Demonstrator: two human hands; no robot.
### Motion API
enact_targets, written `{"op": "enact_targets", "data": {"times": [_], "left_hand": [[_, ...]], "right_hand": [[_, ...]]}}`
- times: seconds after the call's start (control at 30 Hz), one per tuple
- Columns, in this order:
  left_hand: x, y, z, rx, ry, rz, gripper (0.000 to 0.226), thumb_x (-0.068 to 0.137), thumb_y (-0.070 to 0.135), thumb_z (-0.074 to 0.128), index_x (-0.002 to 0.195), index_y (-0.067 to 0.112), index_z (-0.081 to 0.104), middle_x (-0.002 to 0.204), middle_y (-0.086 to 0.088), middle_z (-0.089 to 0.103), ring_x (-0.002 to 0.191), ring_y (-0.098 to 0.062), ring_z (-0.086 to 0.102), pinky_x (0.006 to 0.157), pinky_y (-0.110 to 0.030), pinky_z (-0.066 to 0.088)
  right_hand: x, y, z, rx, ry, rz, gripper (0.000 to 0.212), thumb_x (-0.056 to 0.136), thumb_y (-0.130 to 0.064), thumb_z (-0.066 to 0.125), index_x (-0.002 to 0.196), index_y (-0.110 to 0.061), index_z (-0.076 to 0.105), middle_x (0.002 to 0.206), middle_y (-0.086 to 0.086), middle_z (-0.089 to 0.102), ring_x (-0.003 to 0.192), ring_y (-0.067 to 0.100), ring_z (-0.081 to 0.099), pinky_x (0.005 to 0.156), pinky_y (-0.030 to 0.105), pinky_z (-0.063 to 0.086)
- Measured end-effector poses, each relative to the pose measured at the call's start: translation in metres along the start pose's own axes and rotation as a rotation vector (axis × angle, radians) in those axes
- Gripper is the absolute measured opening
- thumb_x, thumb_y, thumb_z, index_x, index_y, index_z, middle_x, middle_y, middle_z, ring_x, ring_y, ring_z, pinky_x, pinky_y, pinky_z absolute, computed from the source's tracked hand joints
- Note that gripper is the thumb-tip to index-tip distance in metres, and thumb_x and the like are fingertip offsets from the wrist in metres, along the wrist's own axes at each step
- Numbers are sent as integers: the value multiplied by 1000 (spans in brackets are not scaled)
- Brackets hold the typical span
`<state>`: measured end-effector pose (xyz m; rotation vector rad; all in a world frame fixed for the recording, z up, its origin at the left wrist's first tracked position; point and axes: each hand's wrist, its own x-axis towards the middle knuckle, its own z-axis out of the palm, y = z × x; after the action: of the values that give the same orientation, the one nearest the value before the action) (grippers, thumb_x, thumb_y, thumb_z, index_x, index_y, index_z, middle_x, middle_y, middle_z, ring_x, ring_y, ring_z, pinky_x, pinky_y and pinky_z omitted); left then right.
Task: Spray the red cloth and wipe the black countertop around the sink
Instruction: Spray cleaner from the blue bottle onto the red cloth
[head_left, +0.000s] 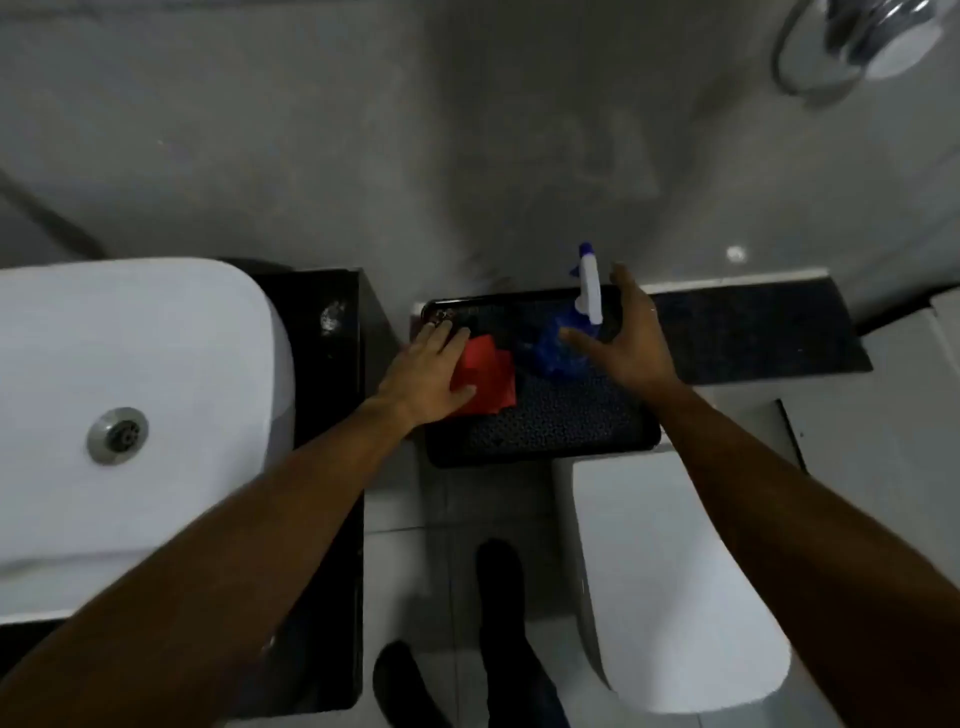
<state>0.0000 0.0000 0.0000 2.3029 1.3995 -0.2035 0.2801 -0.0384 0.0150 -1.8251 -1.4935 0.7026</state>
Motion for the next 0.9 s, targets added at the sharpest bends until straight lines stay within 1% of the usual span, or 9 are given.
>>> {"op": "enact_targets", "data": {"times": [0.17, 0.33, 0.43, 0.5, 0.57, 0.7, 0.77, 0.83, 0.9], "left_hand": [[10, -23, 33, 19, -97, -106, 88, 91, 49, 60, 158, 18, 11, 166, -11, 8, 153, -32, 6, 120, -52, 25], [19, -32, 58, 16, -149, -169, 87, 93, 55, 54, 158, 22, 7, 167, -8, 4, 153, -33, 4, 118, -55, 28], [20, -35, 67, 21, -183, -209, 85, 94, 56, 51, 158, 23, 5, 167, -7, 1, 153, -33, 2, 116, -56, 30], [20, -37, 69, 17, -179, -218, 85, 94, 56, 51, 158, 23, 5, 167, -8, 1, 153, -33, 3, 116, -56, 30], [20, -38, 67, 8, -171, -225, 85, 94, 55, 52, 158, 23, 5, 167, -9, 2, 153, -34, 5, 116, -56, 29], [23, -36, 63, 20, -151, -221, 87, 93, 54, 54, 158, 21, 6, 166, -10, 2, 152, -35, 9, 113, -58, 32], [24, -35, 64, 27, -152, -221, 88, 93, 54, 55, 158, 20, 6, 166, -11, 2, 151, -36, 11, 111, -59, 34], [25, -34, 67, 22, -150, -221, 90, 91, 54, 57, 158, 20, 7, 166, -11, 2, 151, -37, 11, 111, -59, 34], [26, -34, 70, 18, -138, -224, 91, 91, 54, 58, 158, 20, 7, 166, -11, 3, 151, -37, 11, 112, -59, 32]], "right_hand": [[24, 10, 32, 230, -25, 110, 67, 80, -45, 76, 137, -26, 47, 112, 4, 68, 102, 18, 66, 92, 44, 57], [39, 21, 51, 376, -25, 133, 41, 85, -18, 66, 124, -15, 54, 85, 12, 65, 82, 34, 66, 80, 48, 58], [47, 25, 56, 402, -26, 125, 3, 86, -12, 58, 89, -12, 59, 69, 6, 59, 65, 23, 60, 61, 36, 50], [52, 23, 54, 431, -1, 137, 17, 87, -8, 57, 74, 3, 58, 62, 0, 60, 57, 13, 60, 54, 28, 49], [55, 16, 51, 454, -14, 146, 21, 85, -6, 59, 76, 13, 59, 65, 4, 61, 59, 8, 60, 57, 25, 50], [46, -8, 50, 444, -210, 182, 12, 73, -15, 67, 63, -10, 61, 59, -4, 62, 59, 11, 60, 55, 24, 49], [34, -13, 54, 450, -370, 271, 5, 74, -10, 70, 79, -11, 68, 64, -2, 65, 64, 16, 63, 59, 28, 53], [20, -11, 62, 446, -568, 335, 21, 77, -2, 67, 92, -16, 68, 68, -4, 69, 68, 17, 67, 63, 31, 56], [5, -6, 71, 362, -695, 379, 22, 71, -6, 69, 80, -26, 67, 63, -7, 70, 64, 11, 69, 63, 29, 55]]}}
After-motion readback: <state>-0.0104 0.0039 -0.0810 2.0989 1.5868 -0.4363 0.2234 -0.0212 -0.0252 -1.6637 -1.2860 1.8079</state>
